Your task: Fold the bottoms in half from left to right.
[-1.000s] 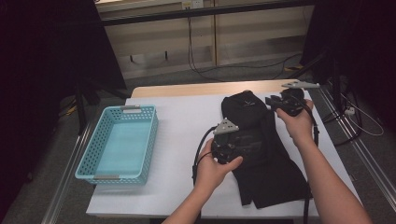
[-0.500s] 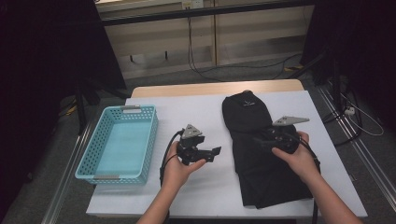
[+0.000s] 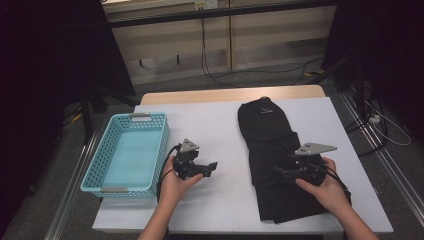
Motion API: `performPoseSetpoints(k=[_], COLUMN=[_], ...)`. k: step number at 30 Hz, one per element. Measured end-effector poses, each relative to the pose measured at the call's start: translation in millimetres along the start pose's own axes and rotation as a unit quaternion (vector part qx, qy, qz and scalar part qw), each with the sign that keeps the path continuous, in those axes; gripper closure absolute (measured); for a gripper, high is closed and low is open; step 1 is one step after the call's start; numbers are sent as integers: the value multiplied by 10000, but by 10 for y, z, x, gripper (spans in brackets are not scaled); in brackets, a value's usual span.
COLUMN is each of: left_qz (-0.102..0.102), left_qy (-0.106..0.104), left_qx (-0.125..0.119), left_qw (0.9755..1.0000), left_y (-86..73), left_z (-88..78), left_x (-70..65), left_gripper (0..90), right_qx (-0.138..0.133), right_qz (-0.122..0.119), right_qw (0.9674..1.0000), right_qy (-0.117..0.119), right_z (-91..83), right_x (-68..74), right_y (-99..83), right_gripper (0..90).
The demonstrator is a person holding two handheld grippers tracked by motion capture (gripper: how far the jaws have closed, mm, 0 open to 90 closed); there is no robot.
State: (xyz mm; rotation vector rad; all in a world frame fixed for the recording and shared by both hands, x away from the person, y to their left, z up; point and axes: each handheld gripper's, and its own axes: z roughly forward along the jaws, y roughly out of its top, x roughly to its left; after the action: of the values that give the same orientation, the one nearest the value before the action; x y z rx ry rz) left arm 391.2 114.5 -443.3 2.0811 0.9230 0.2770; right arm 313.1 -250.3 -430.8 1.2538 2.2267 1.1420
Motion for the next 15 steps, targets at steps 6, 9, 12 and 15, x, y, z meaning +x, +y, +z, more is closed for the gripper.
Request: performPoseSetpoints(k=[6, 9, 12, 15], left_qz=[22, -1, 14, 15], left_qy=[25, 41, 36, 65], left_qx=[3, -26, -27, -52], left_qw=[10000, 10000, 10000, 10000], left_y=[16, 22, 21, 21], left_z=[16, 12, 6, -5], left_x=[-9, 5, 21, 36], left_gripper=[130, 119, 118, 118], right_qx=[-20, -10, 41, 106], right_qz=[-188, -342, -409, -448], right_qw=[9994, 9986, 9977, 9974], right_qy=[284, 392, 530, 562], right_z=[-94, -82, -23, 42], right_x=[131, 230, 307, 369], right_y=[-43, -37, -43, -57], right_gripper=[502, 501, 433, 327])
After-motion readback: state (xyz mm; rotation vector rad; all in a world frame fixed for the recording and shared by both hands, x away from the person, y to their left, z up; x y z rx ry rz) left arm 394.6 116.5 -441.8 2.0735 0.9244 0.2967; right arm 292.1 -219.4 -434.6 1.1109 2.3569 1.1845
